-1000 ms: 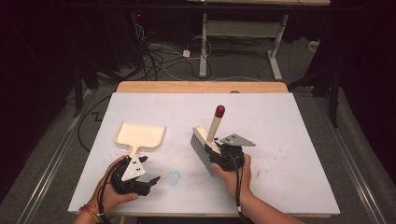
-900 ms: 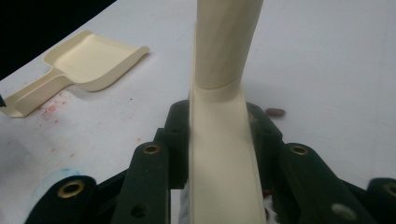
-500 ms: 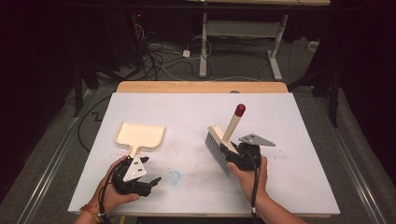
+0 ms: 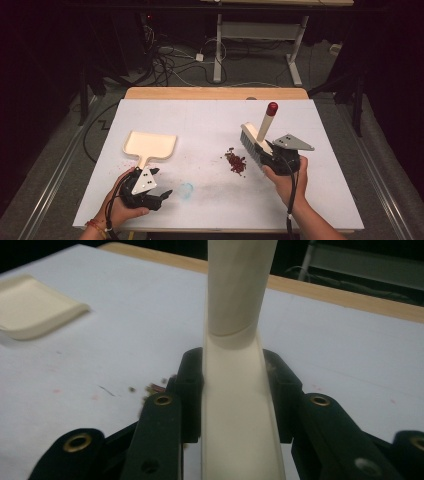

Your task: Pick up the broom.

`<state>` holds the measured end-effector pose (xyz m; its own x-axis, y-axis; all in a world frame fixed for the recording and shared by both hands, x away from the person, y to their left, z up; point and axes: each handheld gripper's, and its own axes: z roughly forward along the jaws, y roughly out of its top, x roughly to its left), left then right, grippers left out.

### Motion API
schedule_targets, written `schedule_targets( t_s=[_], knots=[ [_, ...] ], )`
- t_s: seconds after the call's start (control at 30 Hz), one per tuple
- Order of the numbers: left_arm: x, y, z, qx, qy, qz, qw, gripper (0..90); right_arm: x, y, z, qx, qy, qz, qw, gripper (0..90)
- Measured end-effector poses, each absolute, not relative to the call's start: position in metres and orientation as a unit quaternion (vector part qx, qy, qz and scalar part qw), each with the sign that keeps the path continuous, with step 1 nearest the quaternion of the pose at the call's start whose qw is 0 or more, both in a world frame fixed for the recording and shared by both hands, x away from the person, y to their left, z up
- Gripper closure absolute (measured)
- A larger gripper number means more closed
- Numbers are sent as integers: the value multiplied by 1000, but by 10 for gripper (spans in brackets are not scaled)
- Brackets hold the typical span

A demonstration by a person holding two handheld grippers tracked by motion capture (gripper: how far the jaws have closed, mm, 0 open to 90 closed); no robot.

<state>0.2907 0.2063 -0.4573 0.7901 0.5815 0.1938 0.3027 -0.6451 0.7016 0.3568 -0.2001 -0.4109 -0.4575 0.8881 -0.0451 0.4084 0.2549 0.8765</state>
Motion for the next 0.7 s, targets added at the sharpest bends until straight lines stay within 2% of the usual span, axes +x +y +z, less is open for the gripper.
schedule_targets(
  t_s=[0.17, 0.37, 0.7],
  knots=[
    [291, 205, -458, 886, 247, 204, 336, 197, 374, -200, -424, 436, 746, 406, 296, 674],
    [291, 206, -458, 885, 249, 201, 338, 196, 381, -181, -433, 417, 763, 379, 316, 675],
    [291, 204, -459, 888, 245, 200, 335, 197, 371, -155, -432, 393, 784, 388, 283, 674]
  ],
)
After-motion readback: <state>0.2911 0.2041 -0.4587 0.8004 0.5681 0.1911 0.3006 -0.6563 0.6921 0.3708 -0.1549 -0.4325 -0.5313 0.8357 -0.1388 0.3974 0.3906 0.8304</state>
